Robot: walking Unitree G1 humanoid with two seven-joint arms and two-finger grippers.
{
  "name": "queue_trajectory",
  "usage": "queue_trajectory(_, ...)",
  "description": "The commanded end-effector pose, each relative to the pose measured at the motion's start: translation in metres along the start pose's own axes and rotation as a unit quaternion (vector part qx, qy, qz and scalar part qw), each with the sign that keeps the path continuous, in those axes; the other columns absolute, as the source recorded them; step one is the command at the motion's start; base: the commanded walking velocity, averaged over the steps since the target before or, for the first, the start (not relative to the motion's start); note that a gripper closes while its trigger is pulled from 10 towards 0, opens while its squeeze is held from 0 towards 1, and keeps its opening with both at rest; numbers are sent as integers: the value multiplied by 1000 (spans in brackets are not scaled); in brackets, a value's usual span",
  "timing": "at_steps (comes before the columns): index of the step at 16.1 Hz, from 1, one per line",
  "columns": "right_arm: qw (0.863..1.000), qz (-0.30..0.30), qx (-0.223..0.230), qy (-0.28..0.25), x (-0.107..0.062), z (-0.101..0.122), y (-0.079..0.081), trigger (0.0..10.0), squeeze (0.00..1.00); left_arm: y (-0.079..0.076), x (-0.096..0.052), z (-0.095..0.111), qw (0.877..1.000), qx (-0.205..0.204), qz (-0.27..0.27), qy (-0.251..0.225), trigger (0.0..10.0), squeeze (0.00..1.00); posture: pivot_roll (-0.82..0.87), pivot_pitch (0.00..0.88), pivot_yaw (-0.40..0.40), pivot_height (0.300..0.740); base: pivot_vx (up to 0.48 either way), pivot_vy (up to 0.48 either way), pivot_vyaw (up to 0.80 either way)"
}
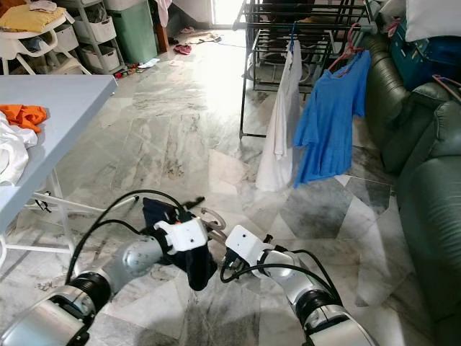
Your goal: Hang hanger
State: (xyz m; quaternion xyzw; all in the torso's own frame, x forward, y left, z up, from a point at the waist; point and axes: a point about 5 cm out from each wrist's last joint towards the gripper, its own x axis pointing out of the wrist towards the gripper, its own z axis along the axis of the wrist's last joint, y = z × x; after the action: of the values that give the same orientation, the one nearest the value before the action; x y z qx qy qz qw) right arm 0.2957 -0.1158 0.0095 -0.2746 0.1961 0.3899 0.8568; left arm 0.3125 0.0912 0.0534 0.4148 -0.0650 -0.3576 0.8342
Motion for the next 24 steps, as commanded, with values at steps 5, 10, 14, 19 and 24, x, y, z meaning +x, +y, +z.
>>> queue_trajectory(5,1000,-11,-2,-5,0,2,-3,0,0,25,-13,-7,998,-26,56,-15,10000,1000,-145,0,67,740,0,0,0)
queue_trajectory(10,1000,-14,-5,-5,0,2,-2,0,0,0,-26,-28,997,-59,-24,43,10000,1000,-141,0,68,740,0,0,0)
queue_trajectory(14,1000,-14,-9,1,-1,-1,-2,0,0,-13,-35,-35,993,-63,-87,58,10000,1000,-145,0,71,740,0,0,0)
queue_trajectory(19,1000,-13,-15,6,-4,-6,-3,0,0,-5,-35,-33,994,-37,-93,45,10000,1000,-148,0,75,740,0,0,0)
queue_trajectory(24,1000,8,-25,11,-7,-12,2,0,0,14,-43,-43,993,-1,-96,65,10000,1000,-150,0,77,740,0,0,0)
